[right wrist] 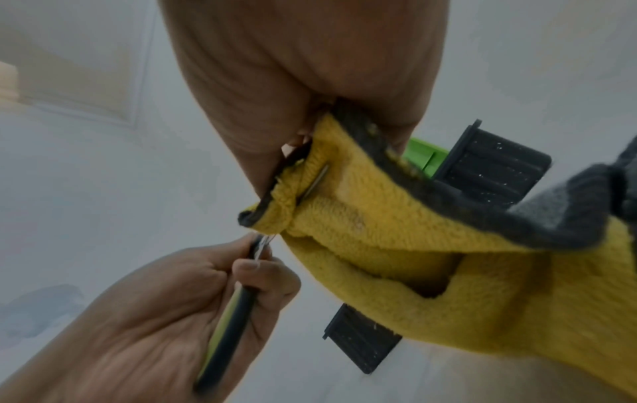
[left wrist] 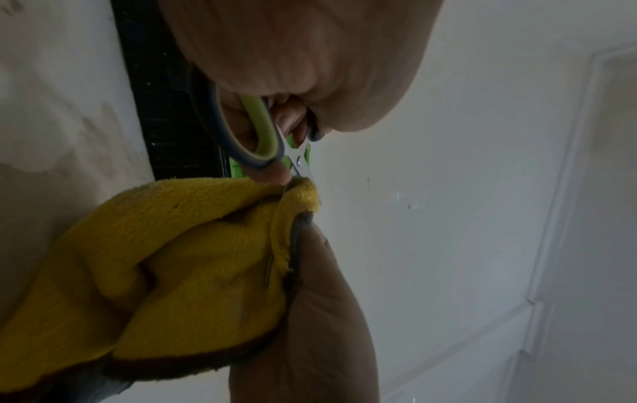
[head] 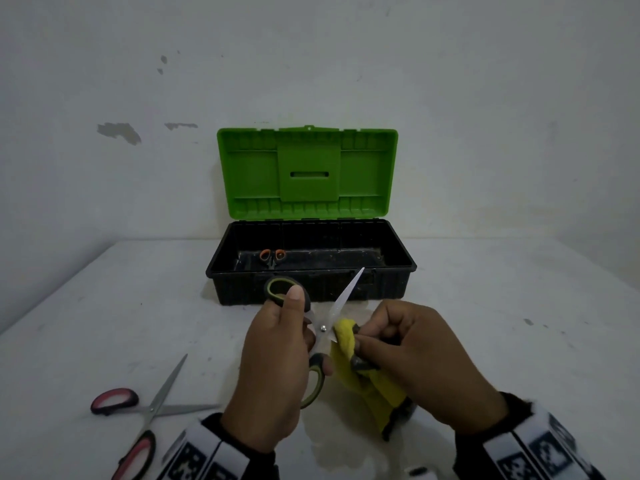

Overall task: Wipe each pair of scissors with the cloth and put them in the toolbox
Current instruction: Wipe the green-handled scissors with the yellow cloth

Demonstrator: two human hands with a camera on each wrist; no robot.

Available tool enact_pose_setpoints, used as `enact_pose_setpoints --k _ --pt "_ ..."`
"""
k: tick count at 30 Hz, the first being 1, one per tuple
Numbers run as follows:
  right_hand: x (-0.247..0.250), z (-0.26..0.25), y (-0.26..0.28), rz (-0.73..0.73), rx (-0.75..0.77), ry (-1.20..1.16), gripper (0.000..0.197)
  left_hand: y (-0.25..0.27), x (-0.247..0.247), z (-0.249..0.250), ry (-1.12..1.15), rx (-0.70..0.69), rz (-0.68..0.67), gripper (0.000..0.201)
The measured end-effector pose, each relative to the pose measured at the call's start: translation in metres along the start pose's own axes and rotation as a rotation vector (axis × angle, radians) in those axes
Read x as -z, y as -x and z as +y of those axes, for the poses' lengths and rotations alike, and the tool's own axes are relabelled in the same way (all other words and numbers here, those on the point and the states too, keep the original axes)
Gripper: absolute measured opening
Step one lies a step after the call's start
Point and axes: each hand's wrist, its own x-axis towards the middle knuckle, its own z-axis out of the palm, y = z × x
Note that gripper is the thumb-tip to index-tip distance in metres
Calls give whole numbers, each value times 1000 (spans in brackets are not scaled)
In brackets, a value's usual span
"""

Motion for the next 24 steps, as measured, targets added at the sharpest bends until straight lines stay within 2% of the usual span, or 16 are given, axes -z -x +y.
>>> enact_pose_setpoints --k 4,7,13,19,24 --pt "-7 3 -1 82 -15 -33 13 5 -8 -6 -67 -20 -20 41" --pt "-16 0 -1 120 2 -55 14 3 -7 -5 -83 -31 12 42" --pt "-14 -6 0 55 55 -20 11 5 0 7 21 -26 54 36" --pt "0 -7 7 25 6 3 15 2 7 11 137 -4 52 37" --pt "11 -6 10 43 38 79 15 2 7 6 194 16 66 37"
